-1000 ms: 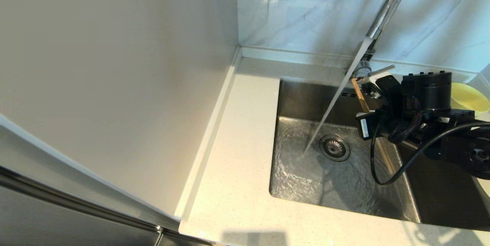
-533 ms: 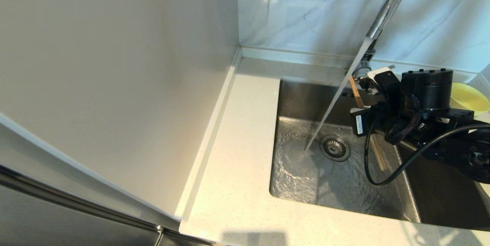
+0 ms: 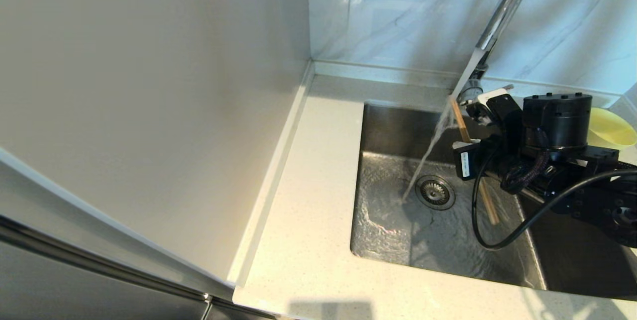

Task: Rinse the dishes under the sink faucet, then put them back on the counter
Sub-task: Rinse the chopsticks

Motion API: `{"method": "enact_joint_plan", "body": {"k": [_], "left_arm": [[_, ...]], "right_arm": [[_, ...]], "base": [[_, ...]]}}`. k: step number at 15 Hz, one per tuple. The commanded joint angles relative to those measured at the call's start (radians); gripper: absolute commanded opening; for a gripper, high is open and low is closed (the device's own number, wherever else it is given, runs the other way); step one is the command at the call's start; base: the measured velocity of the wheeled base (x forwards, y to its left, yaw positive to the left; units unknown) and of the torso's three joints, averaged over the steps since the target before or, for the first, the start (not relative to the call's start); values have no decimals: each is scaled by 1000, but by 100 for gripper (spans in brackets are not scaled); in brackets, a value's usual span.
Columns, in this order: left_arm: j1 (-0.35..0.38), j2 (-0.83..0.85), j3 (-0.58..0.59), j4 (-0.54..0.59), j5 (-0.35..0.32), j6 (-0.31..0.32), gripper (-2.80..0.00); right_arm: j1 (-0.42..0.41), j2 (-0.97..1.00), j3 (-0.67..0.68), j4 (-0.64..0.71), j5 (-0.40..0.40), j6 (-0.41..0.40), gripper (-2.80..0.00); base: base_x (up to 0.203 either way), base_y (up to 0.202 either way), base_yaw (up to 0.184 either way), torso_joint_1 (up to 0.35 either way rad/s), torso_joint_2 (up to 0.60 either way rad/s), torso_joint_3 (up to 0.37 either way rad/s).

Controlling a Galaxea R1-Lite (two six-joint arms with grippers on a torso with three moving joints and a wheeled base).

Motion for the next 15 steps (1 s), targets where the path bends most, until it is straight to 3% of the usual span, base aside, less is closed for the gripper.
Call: {"method": "enact_joint_plan", "body": {"k": [1, 9, 11, 15], "left_arm": [[0, 0, 0, 0, 0, -1, -280], [0, 0, 0, 0, 0, -1, -280], [0, 0, 0, 0, 0, -1, -280], [0, 0, 0, 0, 2, -1, -280]], "right_arm": [[13, -7, 1, -3, -2, -1, -280], [13, -13, 21, -3, -3, 0, -280], [-1, -3, 63, 2, -39, -1, -280], [-153, 13, 81, 34, -58, -4, -280]], "base": [[0, 0, 0, 0, 0, 0], [0, 0, 0, 0, 0, 0], [0, 0, 0, 0, 0, 0], [0, 0, 0, 0, 0, 0]]}}
